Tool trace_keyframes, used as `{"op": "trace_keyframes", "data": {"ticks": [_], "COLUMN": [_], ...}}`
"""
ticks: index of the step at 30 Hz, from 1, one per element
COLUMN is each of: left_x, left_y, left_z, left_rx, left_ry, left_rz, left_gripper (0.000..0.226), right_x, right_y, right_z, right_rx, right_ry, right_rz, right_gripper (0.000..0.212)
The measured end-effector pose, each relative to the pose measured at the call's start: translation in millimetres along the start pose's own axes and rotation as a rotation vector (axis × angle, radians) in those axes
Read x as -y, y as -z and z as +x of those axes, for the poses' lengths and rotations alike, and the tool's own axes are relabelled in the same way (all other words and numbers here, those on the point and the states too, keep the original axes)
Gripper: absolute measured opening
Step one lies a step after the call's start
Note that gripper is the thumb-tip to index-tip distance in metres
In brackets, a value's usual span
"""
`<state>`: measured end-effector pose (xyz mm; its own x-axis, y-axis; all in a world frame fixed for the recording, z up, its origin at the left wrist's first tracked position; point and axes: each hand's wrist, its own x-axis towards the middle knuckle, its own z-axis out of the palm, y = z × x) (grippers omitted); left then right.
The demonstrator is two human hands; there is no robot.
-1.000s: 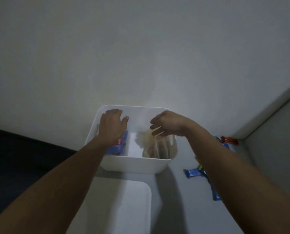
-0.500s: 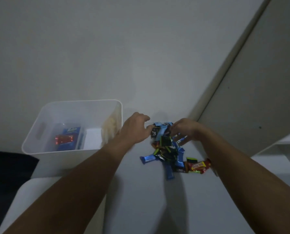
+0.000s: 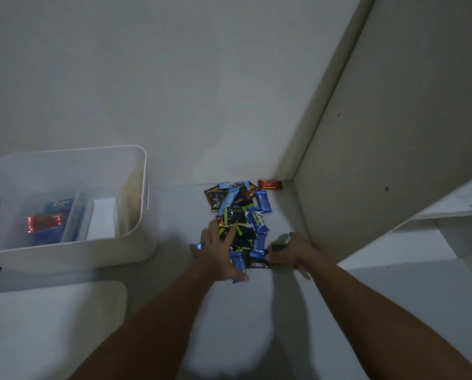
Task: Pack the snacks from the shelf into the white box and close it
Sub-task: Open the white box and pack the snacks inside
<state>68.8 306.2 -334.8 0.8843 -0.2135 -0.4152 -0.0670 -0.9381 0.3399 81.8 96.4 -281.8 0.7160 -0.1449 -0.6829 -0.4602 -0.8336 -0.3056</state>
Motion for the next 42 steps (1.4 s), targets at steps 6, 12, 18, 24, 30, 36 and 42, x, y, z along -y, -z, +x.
{"op": "trace_keyframes", "data": {"ticks": [6, 12, 18, 24, 30, 36, 42], "left_x": [-15.3, -17.2, -8.1, -1.9, -0.2, -4.7, -3.7], "left_y": [-18.6, -25.9, -33.5, -36.2, -42.7, -46.3, -53.1], "left_z": [8.2, 14.8, 8.0, 0.0, -8.8, -11.4, -18.1], "left_rx": [0.023, -0.028, -0.190, -0.290, -0.338, -0.269, -0.326], "left_ry": [0.016, 0.066, 0.077, 0.142, 0.150, 0.183, 0.236], "left_rz": [0.089, 0.156, 0.165, 0.056, 0.013, 0.069, -0.050], "left_gripper": [0.132, 0.113, 0.097, 0.066, 0.055, 0.067, 0.047], "right_x": [-6.5, -5.6, -8.4, -14.1, -21.8, -32.0, -35.7], "right_y": [-33.2, -52.6, -56.2, -51.3, -52.4, -56.6, -55.1], "right_z": [23.0, 27.3, 26.5, 18.2, 13.1, 14.1, 15.0], "right_rx": [-0.053, -0.184, -0.318, -0.350, -0.299, -0.300, -0.336], "right_ry": [0.136, 0.147, 0.246, 0.288, 0.340, 0.381, 0.364], "right_rz": [-0.070, -0.329, -0.321, -0.262, -0.272, -0.216, -0.015], "right_gripper": [0.102, 0.102, 0.068, 0.046, 0.041, 0.030, 0.026]}}
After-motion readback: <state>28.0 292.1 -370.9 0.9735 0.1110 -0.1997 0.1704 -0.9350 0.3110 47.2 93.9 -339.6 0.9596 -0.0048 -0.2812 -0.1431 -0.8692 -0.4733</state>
